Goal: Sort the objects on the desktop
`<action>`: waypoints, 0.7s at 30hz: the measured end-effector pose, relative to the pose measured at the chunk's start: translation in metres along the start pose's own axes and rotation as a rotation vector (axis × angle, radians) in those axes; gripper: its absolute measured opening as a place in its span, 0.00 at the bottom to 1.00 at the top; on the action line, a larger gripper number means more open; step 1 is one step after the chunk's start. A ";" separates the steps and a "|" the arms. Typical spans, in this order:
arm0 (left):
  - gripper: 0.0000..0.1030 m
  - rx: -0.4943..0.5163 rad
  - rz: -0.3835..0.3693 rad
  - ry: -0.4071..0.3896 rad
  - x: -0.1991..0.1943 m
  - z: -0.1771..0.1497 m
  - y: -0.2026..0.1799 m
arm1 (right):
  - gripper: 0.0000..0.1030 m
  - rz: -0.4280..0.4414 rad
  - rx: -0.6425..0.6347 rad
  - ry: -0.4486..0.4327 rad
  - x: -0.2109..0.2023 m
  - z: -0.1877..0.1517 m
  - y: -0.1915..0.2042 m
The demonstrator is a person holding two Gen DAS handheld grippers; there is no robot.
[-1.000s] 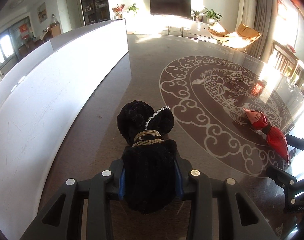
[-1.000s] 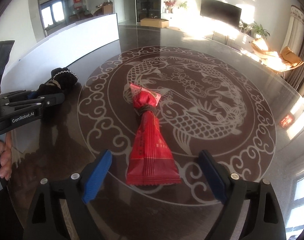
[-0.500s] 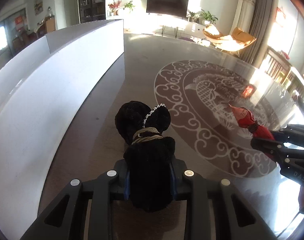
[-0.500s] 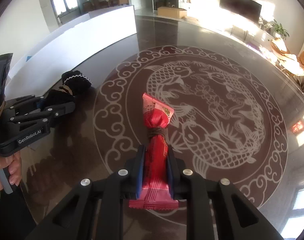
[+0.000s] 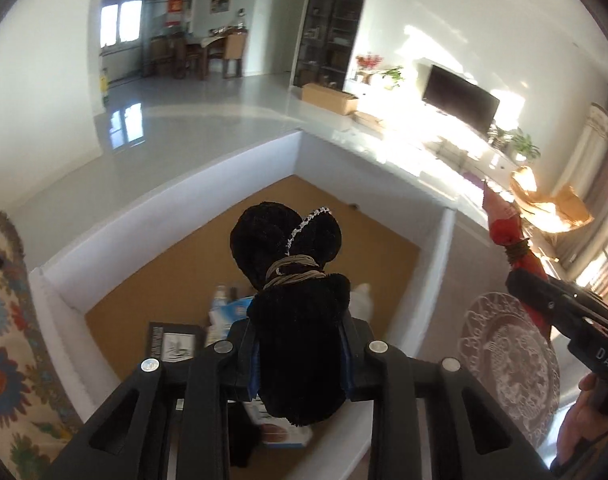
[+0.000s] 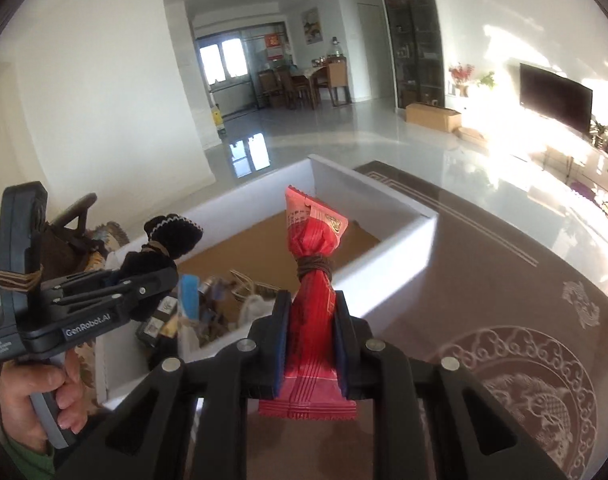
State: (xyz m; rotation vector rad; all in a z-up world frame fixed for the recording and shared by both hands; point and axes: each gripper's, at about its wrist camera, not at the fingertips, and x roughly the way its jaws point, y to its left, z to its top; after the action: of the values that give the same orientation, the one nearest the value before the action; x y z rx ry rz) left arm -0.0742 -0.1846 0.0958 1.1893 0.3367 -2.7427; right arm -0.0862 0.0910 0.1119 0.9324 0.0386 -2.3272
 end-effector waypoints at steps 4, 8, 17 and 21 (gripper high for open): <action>0.31 -0.083 0.090 0.115 0.035 -0.007 0.044 | 0.20 0.120 0.006 0.122 0.080 0.011 0.042; 0.65 -0.113 0.157 0.177 0.053 -0.012 0.053 | 0.64 0.157 0.019 0.289 0.144 0.009 0.063; 0.88 -0.154 0.299 0.014 0.026 -0.014 0.058 | 0.93 -0.045 0.012 0.279 0.122 0.034 0.047; 0.88 -0.141 0.286 0.018 0.022 -0.011 0.054 | 0.94 -0.144 -0.051 0.357 0.125 0.040 0.043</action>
State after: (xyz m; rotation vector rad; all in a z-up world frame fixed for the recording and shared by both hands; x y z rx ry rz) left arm -0.0701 -0.2349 0.0635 1.1293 0.3277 -2.4233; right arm -0.1557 -0.0211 0.0711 1.3457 0.3188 -2.2460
